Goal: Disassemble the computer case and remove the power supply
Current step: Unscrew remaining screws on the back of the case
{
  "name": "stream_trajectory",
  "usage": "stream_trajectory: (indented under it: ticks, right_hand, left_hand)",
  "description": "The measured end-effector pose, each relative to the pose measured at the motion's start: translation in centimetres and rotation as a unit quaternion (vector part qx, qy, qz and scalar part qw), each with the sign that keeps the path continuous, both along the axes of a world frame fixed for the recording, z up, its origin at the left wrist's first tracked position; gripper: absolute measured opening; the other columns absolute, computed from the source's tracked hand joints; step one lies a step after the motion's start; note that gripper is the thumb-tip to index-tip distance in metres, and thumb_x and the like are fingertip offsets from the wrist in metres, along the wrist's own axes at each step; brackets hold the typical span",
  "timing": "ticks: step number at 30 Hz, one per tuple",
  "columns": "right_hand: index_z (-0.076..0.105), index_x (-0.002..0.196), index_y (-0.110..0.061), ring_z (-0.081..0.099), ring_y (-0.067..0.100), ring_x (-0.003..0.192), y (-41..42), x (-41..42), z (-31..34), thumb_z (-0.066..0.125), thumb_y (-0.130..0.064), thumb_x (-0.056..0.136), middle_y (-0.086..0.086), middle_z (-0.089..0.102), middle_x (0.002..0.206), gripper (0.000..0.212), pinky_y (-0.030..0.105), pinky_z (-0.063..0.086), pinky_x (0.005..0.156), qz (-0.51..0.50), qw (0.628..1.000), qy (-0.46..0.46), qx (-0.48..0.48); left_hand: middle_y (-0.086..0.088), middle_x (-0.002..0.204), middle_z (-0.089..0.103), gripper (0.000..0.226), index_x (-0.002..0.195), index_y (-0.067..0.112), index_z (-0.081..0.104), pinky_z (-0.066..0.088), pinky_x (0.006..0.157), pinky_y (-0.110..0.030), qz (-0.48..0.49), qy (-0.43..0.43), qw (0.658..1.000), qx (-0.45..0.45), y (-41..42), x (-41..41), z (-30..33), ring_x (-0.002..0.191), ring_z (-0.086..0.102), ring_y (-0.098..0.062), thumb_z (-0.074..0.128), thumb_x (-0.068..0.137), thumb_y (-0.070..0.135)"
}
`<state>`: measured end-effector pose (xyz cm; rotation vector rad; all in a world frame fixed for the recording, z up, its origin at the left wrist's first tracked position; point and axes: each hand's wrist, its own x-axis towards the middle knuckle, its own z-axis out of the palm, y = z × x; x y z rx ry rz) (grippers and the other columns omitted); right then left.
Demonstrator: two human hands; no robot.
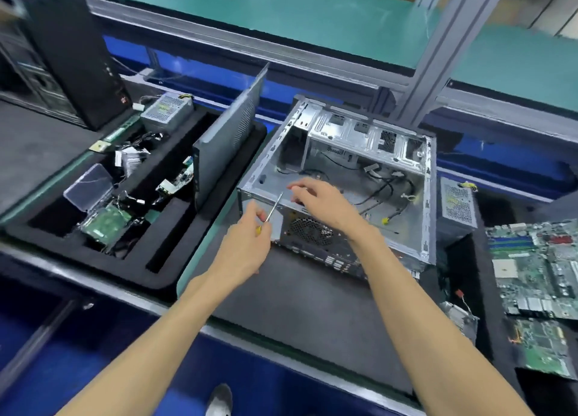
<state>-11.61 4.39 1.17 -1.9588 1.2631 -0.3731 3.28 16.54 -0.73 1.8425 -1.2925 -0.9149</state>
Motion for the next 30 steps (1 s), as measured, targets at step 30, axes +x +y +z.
stream_trajectory:
  ticks: [30]
  right_hand:
    - [0.025,0.057,-0.020,0.018,0.012,0.049,-0.4,0.1,-0.1,0.056,-0.036,0.100,-0.008,0.020,0.052,0.055,0.022,0.020,0.047,0.090,0.996,-0.002,0.008]
  left_hand:
    - [-0.009,0.078,0.065,0.011,0.099,0.019,0.050,0.038,0.061,-0.038,0.031,-0.045,0.998,-0.016,2.4,-3.6,-0.6,0.076,0.056,-0.031,0.039,0.100,0.021]
